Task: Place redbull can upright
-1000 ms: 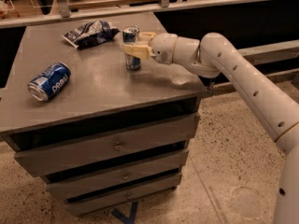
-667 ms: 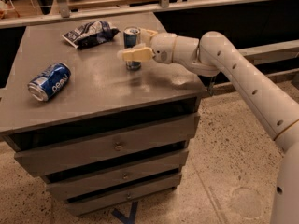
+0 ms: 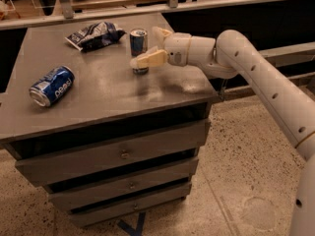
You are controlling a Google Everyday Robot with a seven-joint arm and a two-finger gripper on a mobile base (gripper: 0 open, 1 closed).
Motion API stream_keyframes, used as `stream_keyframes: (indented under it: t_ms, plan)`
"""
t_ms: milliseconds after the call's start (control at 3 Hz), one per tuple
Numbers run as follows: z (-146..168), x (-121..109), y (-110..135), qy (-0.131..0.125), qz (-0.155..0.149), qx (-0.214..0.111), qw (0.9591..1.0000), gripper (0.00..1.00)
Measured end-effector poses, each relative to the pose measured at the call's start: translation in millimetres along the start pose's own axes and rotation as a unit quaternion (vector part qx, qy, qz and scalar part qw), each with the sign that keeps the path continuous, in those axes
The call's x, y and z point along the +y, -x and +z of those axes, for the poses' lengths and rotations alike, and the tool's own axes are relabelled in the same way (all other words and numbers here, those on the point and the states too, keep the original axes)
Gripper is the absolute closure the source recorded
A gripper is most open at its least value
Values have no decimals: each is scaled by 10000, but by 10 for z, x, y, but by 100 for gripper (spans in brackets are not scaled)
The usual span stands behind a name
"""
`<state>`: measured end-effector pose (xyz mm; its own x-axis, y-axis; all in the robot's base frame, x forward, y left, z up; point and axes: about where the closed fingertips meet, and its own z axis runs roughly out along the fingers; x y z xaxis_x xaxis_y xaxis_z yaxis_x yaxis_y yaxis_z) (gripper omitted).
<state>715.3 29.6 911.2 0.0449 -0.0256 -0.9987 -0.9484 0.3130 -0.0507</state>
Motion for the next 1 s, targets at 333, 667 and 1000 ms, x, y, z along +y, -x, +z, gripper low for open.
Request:
stream_keyframes:
  t_ms: [333, 667, 1000]
  plan:
    - [-281, -42, 31, -202, -123, 201, 9995, 0]
    - [-629, -125, 55, -502, -289, 495, 9971, 0]
    - [-646, -130, 57, -517, -299, 506, 9969, 0]
